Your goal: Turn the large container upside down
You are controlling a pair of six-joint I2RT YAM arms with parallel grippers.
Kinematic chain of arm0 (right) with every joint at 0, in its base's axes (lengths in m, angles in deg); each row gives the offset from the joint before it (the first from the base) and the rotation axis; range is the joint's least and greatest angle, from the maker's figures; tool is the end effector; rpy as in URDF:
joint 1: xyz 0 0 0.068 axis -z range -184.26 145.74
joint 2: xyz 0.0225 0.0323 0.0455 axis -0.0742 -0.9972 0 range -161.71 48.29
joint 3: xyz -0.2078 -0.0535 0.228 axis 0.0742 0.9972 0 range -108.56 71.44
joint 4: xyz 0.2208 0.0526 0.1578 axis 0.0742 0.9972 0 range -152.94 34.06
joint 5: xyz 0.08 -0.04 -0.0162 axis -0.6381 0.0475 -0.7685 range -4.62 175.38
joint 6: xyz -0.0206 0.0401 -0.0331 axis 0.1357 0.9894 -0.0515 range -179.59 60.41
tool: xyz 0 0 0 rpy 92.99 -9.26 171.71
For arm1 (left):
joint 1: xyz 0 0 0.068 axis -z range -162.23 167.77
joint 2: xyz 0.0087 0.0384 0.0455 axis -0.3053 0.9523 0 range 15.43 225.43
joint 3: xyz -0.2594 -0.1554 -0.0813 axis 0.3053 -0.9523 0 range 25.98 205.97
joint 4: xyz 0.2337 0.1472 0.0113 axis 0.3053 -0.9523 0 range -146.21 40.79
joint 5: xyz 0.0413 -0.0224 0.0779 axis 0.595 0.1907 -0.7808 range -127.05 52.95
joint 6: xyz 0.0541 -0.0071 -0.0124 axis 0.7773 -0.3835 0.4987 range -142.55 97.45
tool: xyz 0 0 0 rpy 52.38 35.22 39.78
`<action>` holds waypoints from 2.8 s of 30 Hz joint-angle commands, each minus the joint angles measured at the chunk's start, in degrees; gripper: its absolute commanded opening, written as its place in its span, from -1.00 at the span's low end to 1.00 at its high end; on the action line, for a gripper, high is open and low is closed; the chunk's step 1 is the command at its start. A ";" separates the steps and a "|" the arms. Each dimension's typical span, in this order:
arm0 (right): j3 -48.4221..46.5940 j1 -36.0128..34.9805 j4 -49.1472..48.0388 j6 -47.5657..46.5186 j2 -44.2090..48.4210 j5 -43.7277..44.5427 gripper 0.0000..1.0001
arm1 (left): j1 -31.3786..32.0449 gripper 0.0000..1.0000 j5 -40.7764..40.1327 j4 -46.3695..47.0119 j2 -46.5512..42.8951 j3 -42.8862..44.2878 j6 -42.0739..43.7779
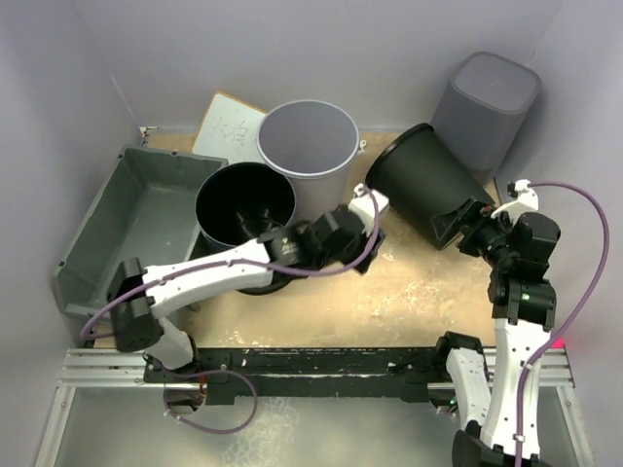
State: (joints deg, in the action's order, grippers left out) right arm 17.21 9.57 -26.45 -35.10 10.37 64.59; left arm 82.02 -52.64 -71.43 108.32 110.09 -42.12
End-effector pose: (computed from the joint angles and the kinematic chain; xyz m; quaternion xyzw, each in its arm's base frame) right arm 0.1158 -0.0144 0.3942 0.1671 0.7958 0.1996 0.5468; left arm 0.1822 -0.3537 0.3809 0.2659 0.8230 -0.2380 0.4420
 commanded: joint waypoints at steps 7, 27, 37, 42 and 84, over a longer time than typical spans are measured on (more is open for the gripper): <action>-13.17 -0.25 -13.24 1.53 -15.58 9.62 0.69 | 12.54 0.20 -2.18 1.11 -12.15 -15.23 -10.14; -68.50 -27.42 2.70 -3.01 -70.39 56.05 1.00 | 13.62 0.40 -14.03 -4.28 -26.01 -20.95 -21.21; -68.66 -30.96 7.17 -1.52 -77.98 62.08 1.00 | 13.75 0.40 -14.78 -5.45 -26.90 -21.55 -22.17; -55.16 -30.88 3.86 1.13 -69.08 61.31 1.00 | 13.88 0.40 -14.12 -4.62 -25.54 -20.96 -21.01; -19.66 -29.86 16.34 7.63 -12.83 56.46 1.00 | -0.06 0.41 -11.30 7.37 20.55 23.20 -1.84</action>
State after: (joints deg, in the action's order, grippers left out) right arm 0.59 -20.75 -7.67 -25.74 1.30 125.94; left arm 82.37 -65.69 -66.49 128.12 131.86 -45.33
